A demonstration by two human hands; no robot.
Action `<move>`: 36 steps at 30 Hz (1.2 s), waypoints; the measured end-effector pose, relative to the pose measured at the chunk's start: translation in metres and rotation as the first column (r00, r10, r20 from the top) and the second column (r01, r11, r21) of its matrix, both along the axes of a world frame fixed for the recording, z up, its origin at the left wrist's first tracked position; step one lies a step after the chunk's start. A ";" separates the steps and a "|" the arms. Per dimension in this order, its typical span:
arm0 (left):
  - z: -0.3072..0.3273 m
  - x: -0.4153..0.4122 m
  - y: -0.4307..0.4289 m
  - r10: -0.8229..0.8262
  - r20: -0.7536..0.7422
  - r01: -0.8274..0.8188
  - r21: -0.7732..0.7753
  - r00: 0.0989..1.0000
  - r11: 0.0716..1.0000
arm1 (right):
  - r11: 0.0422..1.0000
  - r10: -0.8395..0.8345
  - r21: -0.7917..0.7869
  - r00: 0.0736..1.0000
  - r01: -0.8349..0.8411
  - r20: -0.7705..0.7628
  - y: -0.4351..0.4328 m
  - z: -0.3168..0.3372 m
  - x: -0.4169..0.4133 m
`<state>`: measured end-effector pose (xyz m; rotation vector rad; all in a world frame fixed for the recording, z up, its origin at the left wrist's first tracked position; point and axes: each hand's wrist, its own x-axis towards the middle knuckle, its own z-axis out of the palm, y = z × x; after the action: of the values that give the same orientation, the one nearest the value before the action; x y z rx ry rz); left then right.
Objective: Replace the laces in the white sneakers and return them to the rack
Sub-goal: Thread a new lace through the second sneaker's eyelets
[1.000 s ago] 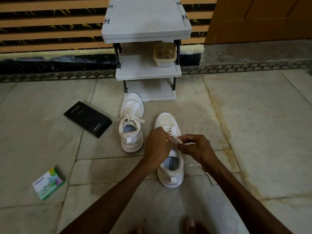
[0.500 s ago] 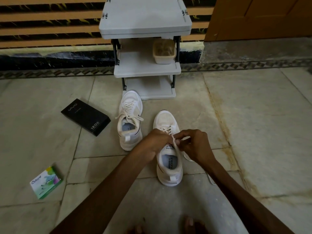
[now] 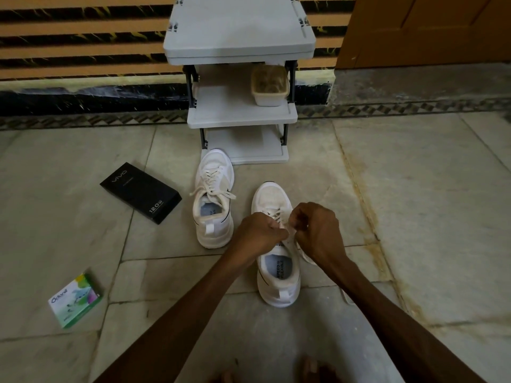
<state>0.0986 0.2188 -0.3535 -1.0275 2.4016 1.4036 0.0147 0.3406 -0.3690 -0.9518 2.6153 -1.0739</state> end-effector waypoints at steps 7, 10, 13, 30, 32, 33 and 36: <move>-0.003 -0.001 -0.005 -0.095 0.029 0.097 -0.071 0.995 0.993 | 0.686 -0.151 -0.581 0.866 0.438 0.476 0.001 0.054 -0.030; -0.004 0.003 -0.015 -0.235 0.004 0.233 -0.158 0.972 0.960 | 0.776 -0.015 -0.460 0.742 0.431 0.670 0.004 0.057 -0.033; 0.000 0.001 -0.025 -0.224 -0.142 0.184 -0.248 0.964 0.951 | 0.998 -0.038 -0.025 0.899 0.054 0.437 0.003 0.030 -0.025; -0.038 0.007 -0.032 -0.284 -0.233 0.255 -0.149 0.930 0.955 | 0.987 0.029 -0.126 0.678 0.095 0.735 -0.008 0.046 -0.008; -0.039 0.007 -0.033 -0.290 -0.208 0.259 -0.164 0.934 0.952 | 0.939 0.130 -0.286 0.572 0.192 0.810 -0.014 0.077 -0.009; -0.040 0.008 -0.034 -0.290 -0.206 0.259 -0.166 0.935 0.951 | 0.885 0.216 -0.383 0.494 0.265 0.842 -0.016 0.094 -0.010; -0.041 0.008 -0.034 -0.285 -0.215 0.254 -0.163 0.934 0.953 | 0.669 0.553 -0.625 0.293 0.403 0.780 -0.020 0.143 -0.012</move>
<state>0.1070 0.1853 -0.3948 -0.5466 2.7118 1.3481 0.0031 0.3203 -0.2260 -0.2156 0.9801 -1.9322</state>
